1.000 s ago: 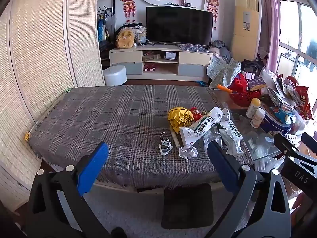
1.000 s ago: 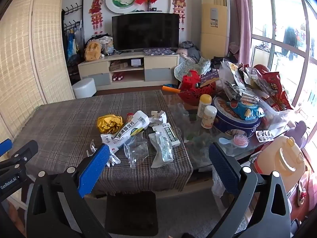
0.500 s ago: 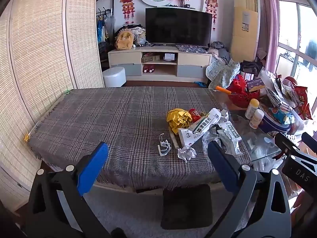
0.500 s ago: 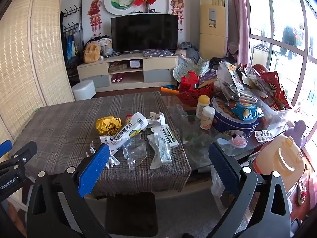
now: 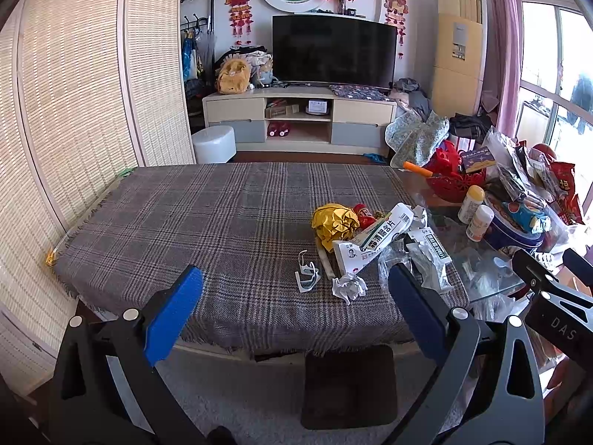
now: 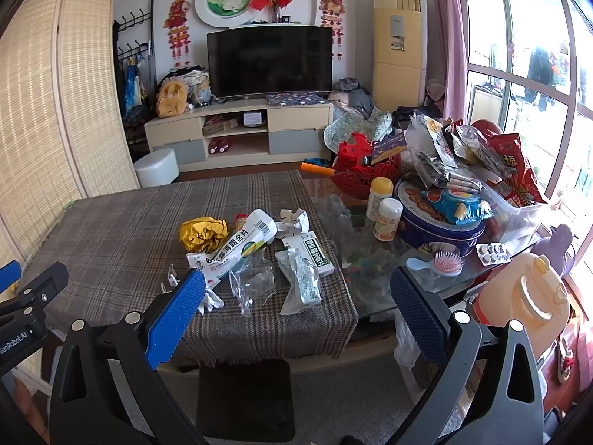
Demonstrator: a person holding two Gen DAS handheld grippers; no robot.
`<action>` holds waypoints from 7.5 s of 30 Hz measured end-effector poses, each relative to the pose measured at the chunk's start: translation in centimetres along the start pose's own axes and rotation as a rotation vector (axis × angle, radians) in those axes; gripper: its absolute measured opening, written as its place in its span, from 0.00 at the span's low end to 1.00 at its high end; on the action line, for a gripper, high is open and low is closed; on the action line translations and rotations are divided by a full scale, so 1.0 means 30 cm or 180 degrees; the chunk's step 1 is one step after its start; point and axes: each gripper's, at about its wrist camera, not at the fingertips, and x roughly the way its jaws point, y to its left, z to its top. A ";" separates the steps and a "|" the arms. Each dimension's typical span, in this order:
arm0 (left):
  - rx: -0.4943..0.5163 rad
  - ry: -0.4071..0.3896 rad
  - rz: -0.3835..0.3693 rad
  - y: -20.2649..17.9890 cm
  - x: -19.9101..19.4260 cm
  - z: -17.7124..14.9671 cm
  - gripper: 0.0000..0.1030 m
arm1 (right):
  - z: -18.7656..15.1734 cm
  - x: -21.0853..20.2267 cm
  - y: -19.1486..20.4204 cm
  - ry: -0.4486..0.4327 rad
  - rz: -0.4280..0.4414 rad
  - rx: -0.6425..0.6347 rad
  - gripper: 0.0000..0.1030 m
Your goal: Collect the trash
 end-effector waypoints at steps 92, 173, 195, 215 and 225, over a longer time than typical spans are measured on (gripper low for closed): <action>0.0229 0.1337 -0.0494 -0.147 0.716 -0.112 0.91 | -0.073 0.760 -0.061 0.1577 0.0524 0.0234 0.73; 0.0239 0.2243 -0.1188 -0.144 0.724 -0.889 0.18 | -0.780 0.719 0.104 0.2216 0.0901 0.0047 0.29; 0.0274 0.1702 -0.0967 -0.097 0.554 -0.760 0.92 | -0.631 0.578 0.021 0.1678 0.0474 -0.0065 0.97; 0.0204 0.1237 -0.0687 0.074 0.446 -0.401 0.92 | -0.282 0.490 0.061 0.1293 0.0600 -0.0246 0.97; 0.0203 0.1137 -0.0617 0.088 0.687 -0.200 0.84 | -0.160 0.699 0.137 0.1198 0.0695 -0.0145 0.73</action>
